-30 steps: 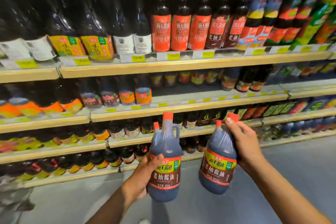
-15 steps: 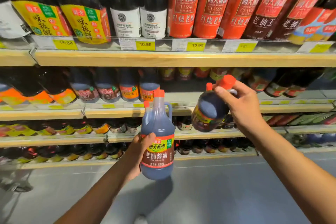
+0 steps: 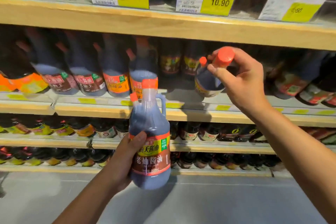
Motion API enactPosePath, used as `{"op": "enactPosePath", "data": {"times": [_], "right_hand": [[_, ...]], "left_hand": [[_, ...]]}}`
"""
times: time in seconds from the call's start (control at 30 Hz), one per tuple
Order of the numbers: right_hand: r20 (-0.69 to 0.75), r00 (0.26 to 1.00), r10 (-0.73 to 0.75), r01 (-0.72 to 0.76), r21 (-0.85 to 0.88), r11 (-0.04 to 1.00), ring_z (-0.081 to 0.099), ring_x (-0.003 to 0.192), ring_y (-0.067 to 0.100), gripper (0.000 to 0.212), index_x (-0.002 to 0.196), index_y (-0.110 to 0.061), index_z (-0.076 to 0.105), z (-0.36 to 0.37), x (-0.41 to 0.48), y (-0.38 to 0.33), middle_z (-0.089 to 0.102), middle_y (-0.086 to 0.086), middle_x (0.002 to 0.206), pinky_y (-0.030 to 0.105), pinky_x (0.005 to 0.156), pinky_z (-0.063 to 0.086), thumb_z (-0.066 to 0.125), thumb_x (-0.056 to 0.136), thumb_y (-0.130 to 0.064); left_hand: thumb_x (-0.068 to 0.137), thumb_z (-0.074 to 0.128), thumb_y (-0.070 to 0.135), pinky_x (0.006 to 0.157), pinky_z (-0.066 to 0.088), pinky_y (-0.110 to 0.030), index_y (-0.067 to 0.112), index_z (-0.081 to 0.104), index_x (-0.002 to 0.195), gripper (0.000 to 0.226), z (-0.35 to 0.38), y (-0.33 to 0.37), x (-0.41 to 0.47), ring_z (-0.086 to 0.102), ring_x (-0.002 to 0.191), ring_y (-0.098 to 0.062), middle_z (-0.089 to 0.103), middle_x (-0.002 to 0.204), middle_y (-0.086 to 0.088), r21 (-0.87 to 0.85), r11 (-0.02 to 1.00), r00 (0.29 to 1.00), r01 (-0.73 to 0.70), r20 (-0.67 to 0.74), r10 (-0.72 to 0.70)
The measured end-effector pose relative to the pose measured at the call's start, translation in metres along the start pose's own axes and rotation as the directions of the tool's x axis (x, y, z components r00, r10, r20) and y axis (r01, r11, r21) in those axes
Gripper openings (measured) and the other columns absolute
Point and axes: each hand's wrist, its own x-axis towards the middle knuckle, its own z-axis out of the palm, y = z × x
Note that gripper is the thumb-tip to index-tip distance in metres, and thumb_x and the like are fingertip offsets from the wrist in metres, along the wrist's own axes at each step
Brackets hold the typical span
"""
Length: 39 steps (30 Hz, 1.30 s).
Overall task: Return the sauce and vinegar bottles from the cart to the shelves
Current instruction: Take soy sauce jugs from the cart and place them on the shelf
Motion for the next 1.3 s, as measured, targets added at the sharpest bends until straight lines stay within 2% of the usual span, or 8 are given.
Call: {"op": "enactPosePath", "data": {"times": [0.27, 0.43, 0.63, 0.77, 0.93, 1.13, 1.2, 1.3], "right_hand": [[0.003, 0.988, 0.157, -0.157, 0.058, 0.986, 0.065, 0.090, 0.001, 0.009, 0.100, -0.017, 0.071, 0.013, 0.017, 0.045, 0.073, -0.015, 0.090, 0.021, 0.083, 0.051, 0.073, 0.091, -0.014], [0.087, 0.947, 0.310, -0.322, 0.229, 0.919, 0.071, 0.101, 0.013, 0.014, 0.103, -0.025, 0.071, 0.017, 0.038, 0.070, 0.077, -0.010, 0.099, 0.034, 0.094, 0.055, 0.074, 0.089, -0.022], [0.207, 0.930, 0.304, -0.316, 0.026, 0.948, 0.067, 0.113, 0.014, 0.043, 0.125, -0.014, 0.066, 0.005, 0.056, 0.083, 0.071, 0.007, 0.121, 0.035, 0.099, 0.053, 0.064, 0.091, -0.039], [0.259, 0.917, 0.304, -0.286, -0.105, 0.952, 0.065, 0.111, 0.000, 0.034, 0.132, -0.011, 0.062, -0.001, 0.063, 0.086, 0.068, 0.003, 0.127, 0.023, 0.101, 0.050, 0.057, 0.102, -0.026], [0.285, 0.912, 0.293, -0.254, -0.168, 0.953, 0.064, 0.105, -0.005, 0.027, 0.127, -0.012, 0.061, -0.003, 0.062, 0.082, 0.068, 0.002, 0.122, 0.015, 0.092, 0.049, 0.059, 0.101, -0.021], [-0.278, 0.955, 0.098, -0.169, -0.245, 0.955, 0.065, 0.094, 0.014, 0.018, 0.110, -0.009, 0.067, 0.003, -0.029, 0.053, 0.067, 0.007, 0.106, 0.037, 0.084, 0.053, 0.066, 0.093, -0.015], [-0.023, 0.993, 0.116, -0.119, -0.182, 0.976, 0.062, 0.076, 0.015, 0.012, 0.105, -0.015, 0.068, 0.015, -0.075, 0.031, 0.067, 0.002, 0.098, 0.033, 0.068, 0.049, 0.070, 0.093, -0.014], [0.418, 0.859, 0.295, -0.268, -0.122, 0.956, 0.062, 0.068, 0.018, 0.059, 0.132, -0.038, 0.058, 0.040, -0.101, 0.010, 0.064, -0.013, 0.118, 0.023, 0.063, 0.047, 0.082, 0.078, -0.044]], "left_hand": [[0.018, 0.099, 0.057, 0.063, 0.062, -0.036, 0.018, 0.077, 0.100, 0.094, -0.026, -0.020, 0.011, 0.076, 0.082, -0.033, 0.076, 0.101, -0.020, -0.054, 0.998, 1.000, -0.021, -0.021, 0.020], [0.019, 0.099, 0.059, 0.065, 0.062, -0.038, 0.011, 0.068, 0.113, 0.110, -0.037, -0.023, 0.017, 0.076, 0.083, -0.035, 0.075, 0.102, -0.023, -0.030, 0.999, 0.999, -0.025, -0.031, 0.025], [0.026, 0.098, 0.061, 0.073, 0.063, -0.042, 0.012, 0.072, 0.112, 0.103, -0.045, -0.021, 0.025, 0.074, 0.089, -0.039, 0.072, 0.108, -0.027, 0.004, 0.999, 0.999, -0.036, -0.025, 0.037], [0.028, 0.097, 0.063, 0.076, 0.062, -0.044, 0.004, 0.061, 0.126, 0.120, -0.045, -0.019, 0.033, 0.073, 0.093, -0.040, 0.071, 0.111, -0.027, 0.039, 0.998, 0.999, -0.042, -0.028, 0.043], [0.030, 0.096, 0.064, 0.079, 0.062, -0.044, 0.012, 0.070, 0.116, 0.104, -0.038, -0.016, 0.041, 0.073, 0.095, -0.038, 0.073, 0.110, -0.024, 0.071, 0.995, 0.998, -0.062, 0.001, 0.063], [0.035, 0.092, 0.069, 0.082, 0.060, -0.040, 0.016, 0.061, 0.129, 0.112, -0.023, -0.007, 0.050, 0.072, 0.104, -0.034, 0.073, 0.116, -0.015, 0.172, 0.980, 0.995, -0.099, 0.000, 0.101], [0.033, 0.093, 0.068, 0.082, 0.060, -0.037, 0.016, 0.056, 0.133, 0.119, -0.018, -0.005, 0.053, 0.072, 0.105, -0.031, 0.074, 0.116, -0.011, 0.209, 0.972, 0.994, -0.110, -0.007, 0.114], [0.034, 0.094, 0.066, 0.085, 0.058, -0.034, 0.018, 0.052, 0.138, 0.123, -0.009, -0.002, 0.056, 0.070, 0.111, -0.024, 0.072, 0.121, -0.006, 0.303, 0.934, 0.979, -0.192, -0.002, 0.202]]}}
